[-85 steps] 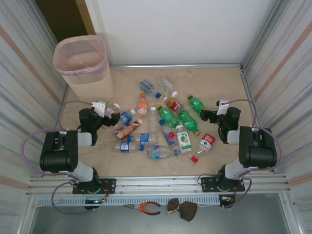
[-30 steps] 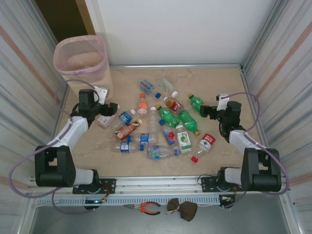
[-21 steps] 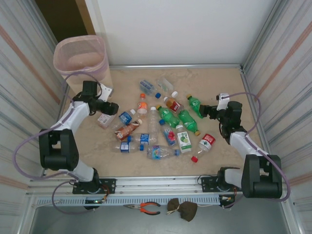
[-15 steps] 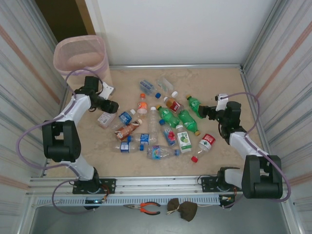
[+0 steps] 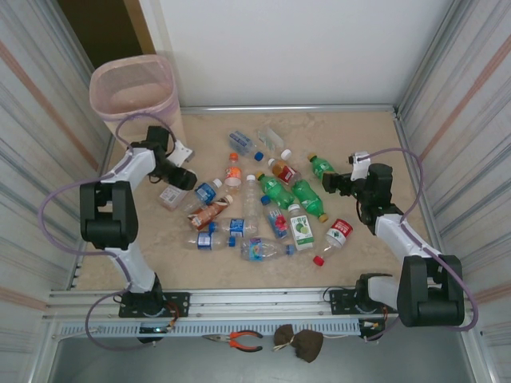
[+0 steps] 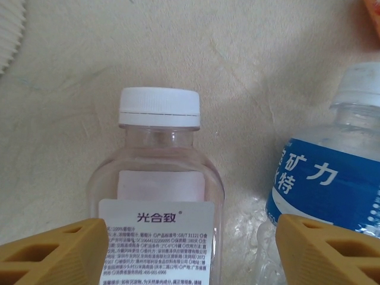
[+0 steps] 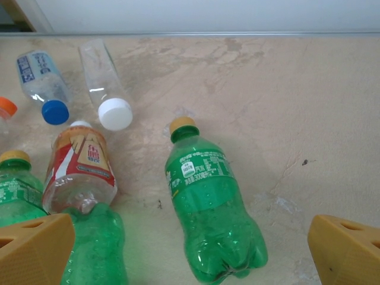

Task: Put the plastic bottles in the bin

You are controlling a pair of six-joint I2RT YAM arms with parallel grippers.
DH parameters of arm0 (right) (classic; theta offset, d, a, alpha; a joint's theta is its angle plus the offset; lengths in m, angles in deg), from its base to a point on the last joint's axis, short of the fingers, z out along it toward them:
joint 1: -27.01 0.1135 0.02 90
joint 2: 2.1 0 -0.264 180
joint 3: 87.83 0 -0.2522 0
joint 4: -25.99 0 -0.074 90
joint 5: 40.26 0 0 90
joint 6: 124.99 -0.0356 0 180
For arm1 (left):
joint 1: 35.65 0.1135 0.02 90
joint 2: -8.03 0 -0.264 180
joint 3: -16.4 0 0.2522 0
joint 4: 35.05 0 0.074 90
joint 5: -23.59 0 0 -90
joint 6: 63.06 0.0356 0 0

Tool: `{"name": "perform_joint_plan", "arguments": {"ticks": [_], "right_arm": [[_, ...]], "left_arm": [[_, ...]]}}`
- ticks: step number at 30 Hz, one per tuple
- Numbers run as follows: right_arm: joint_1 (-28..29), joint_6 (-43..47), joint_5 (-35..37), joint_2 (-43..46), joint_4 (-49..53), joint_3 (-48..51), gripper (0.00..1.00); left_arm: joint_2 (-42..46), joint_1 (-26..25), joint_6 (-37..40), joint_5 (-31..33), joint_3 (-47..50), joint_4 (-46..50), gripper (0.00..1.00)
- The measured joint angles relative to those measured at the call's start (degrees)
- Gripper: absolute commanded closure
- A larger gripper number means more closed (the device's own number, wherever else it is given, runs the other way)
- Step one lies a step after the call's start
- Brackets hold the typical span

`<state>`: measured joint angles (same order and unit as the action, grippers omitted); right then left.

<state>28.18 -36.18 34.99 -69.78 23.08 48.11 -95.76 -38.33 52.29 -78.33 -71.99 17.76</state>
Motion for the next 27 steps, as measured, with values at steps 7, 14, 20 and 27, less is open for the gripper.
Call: {"name": "perform_joint_plan", "arguments": {"ticks": [7, 14, 20, 27], "right_arm": [[0.0, 0.37, -0.02, 0.02, 0.5, -0.37, 0.01], [0.0, 0.37, -0.02, 0.02, 0.5, -0.68, 0.01], [0.0, 0.39, 0.04, 0.02, 0.7, -0.68, 0.01], [0.0, 0.39, 0.15, 0.24, 0.9, -0.72, 0.01]], "left_arm": [[-1.46, -1.66, 0.42, 2.93, -0.02, -0.13, 0.29], [-2.1, -3.85, 0.44, 7.15, -0.48, -0.31, 0.29], [-1.86, -3.82, 0.42, 7.56, -0.46, -0.55, 0.29], [2.05, -3.82, 0.37, 7.61, 2.45, -1.6, 0.26]]}}
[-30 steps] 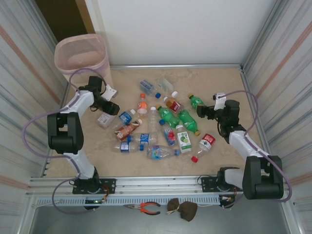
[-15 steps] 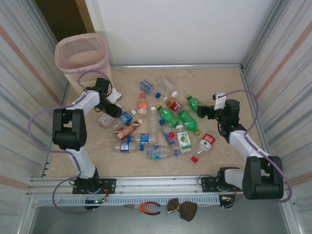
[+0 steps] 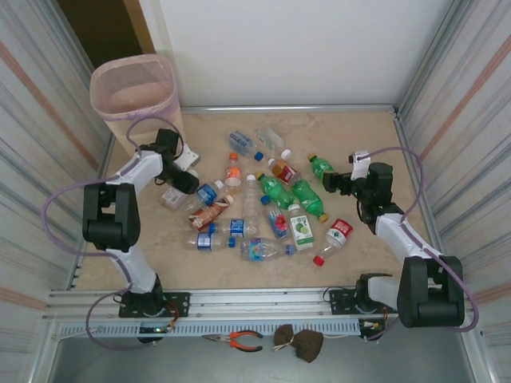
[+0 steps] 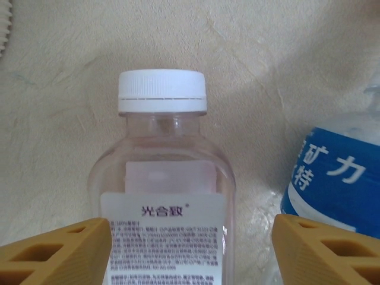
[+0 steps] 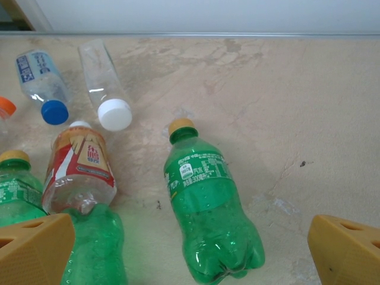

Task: Put the plastic bottles in the bin

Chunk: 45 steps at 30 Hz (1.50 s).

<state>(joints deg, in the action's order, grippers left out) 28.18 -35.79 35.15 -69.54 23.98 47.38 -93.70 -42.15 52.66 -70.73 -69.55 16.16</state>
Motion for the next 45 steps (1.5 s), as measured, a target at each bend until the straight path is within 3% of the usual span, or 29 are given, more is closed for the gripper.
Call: {"name": "perform_joint_plan", "arguments": {"ticks": [7, 18, 25, 32, 38, 45], "right_arm": [[0.0, 0.0, 0.02, 0.0, 0.02, -0.07, 0.01], [0.11, 0.0, 0.0, 0.0, 0.02, -0.09, 0.01], [0.11, 0.0, 0.0, 0.0, 0.02, -0.09, 0.01], [0.11, 0.02, 0.02, 0.0, 0.02, -0.11, 0.01], [0.5, 0.02, 0.04, 0.11, 0.02, -0.11, 0.01], [0.76, 0.02, 0.24, 0.76, 0.92, -0.26, 0.01]], "left_arm": [[2.08, 0.98, 0.17, -0.07, 0.33, 0.2, 0.17], [-3.69, 1.68, 0.26, -0.52, 0.07, 1.68, 0.19], [-5.01, 2.05, 0.5, -0.55, -0.04, 2.32, 0.26], [-4.61, 2.05, 0.68, -0.61, -0.07, 2.36, 0.41], [-0.02, 2.05, 0.59, -0.74, 0.13, 2.38, 0.39], [12.46, 2.36, -0.52, -3.08, 0.96, 2.36, 0.41]]}}
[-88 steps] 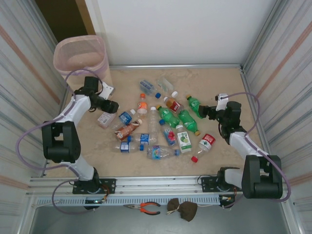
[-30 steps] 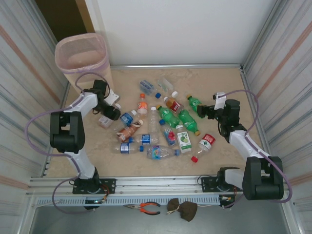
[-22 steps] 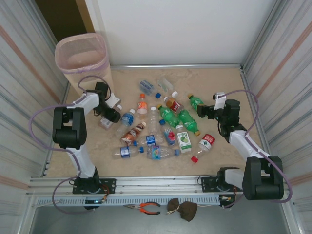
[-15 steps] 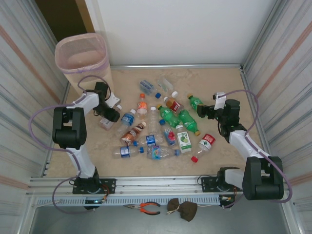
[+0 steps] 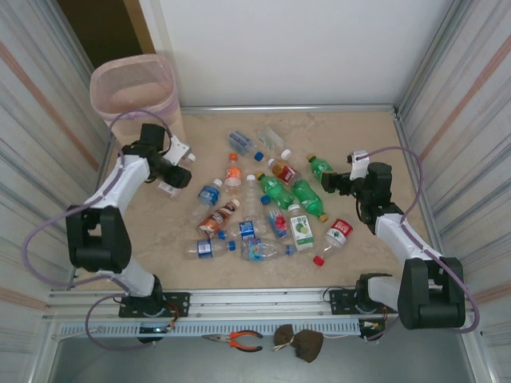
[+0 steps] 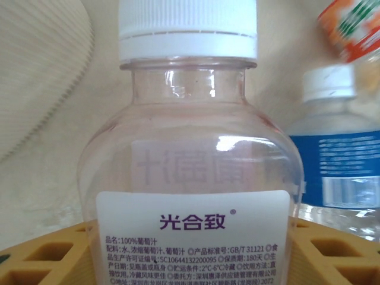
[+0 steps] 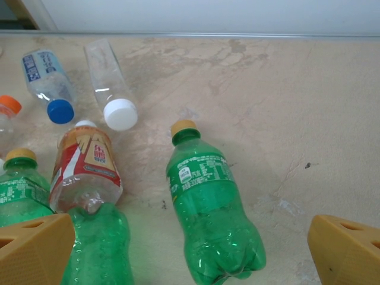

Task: Put the plastic bottles in the bin

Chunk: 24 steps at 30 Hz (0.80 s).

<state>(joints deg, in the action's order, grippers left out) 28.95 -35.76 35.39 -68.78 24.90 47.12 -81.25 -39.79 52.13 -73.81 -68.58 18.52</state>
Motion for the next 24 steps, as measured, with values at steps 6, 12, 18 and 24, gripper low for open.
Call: {"name": "perform_joint_plan", "arguments": {"ticks": [6, 12, 18, 24], "right_arm": [[0.02, 0.0, 0.0, 0.98, 1.07, -0.98, 0.01], [0.09, 0.02, -0.02, 2.05, 2.05, -2.27, 0.01], [0.26, 0.13, 0.02, 3.82, 4.37, -3.78, 0.01], [0.74, 0.9, 0.46, 6.93, 7.67, -4.96, 0.01]], "left_arm": [[10.27, 1.99, -2.58, -3.85, -0.11, -1.09, 0.43], [13.77, 3.04, -5.66, -6.25, -6.05, -1.18, 0.43], [13.57, 4.2, -8.79, -6.75, -15.72, -3.96, 0.44], [7.63, 5.75, -11.61, -6.95, -28.26, -8.15, 0.47]]}}
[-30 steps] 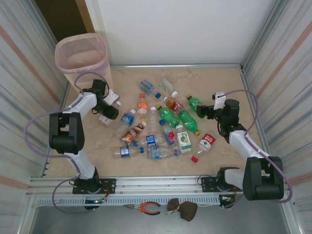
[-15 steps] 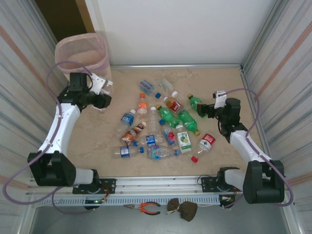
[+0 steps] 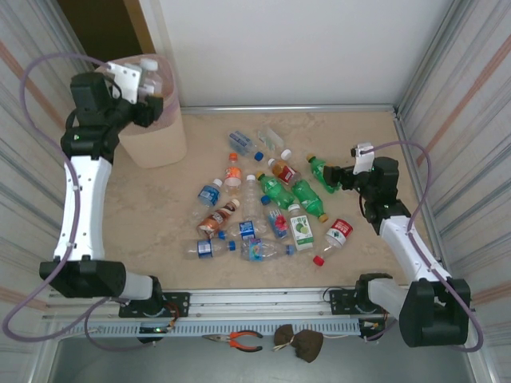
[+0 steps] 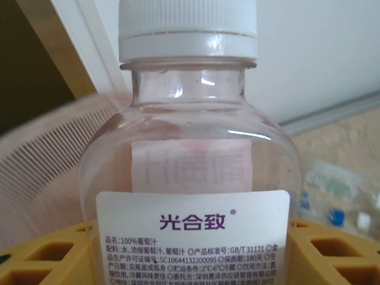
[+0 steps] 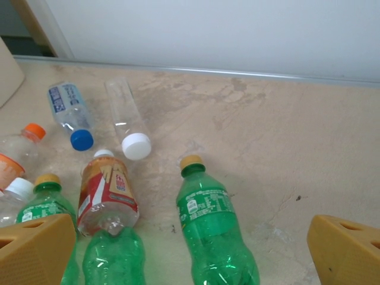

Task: Put the plastic bottles in the bin

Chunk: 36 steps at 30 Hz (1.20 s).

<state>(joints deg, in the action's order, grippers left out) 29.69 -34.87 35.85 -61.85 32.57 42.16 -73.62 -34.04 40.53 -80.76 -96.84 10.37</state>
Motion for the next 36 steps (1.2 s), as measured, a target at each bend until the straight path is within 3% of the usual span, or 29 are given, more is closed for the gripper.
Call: {"name": "perform_joint_plan", "arguments": {"ticks": [8, 16, 24, 36], "right_arm": [[0.42, 0.59, 1.07, 5.79, 4.13, -0.52, 0.01], [0.83, 0.79, 2.62, 8.39, 7.54, -0.63, 0.01], [1.62, 0.81, 3.67, 9.49, 8.92, -0.63, 0.01], [3.02, 0.81, 3.85, 7.74, 8.96, -0.63, 0.01]], "left_arm": [[-17.51, 1.07, -2.84, 3.56, -17.73, -2.34, 0.49], [-30.99, 1.07, -5.51, 9.25, -26.67, -2.08, 0.52], [-38.42, 1.16, -7.08, 14.01, -29.59, 1.01, 0.53], [-47.08, 2.99, -7.87, 14.03, -38.32, 16.52, 0.52]]}}
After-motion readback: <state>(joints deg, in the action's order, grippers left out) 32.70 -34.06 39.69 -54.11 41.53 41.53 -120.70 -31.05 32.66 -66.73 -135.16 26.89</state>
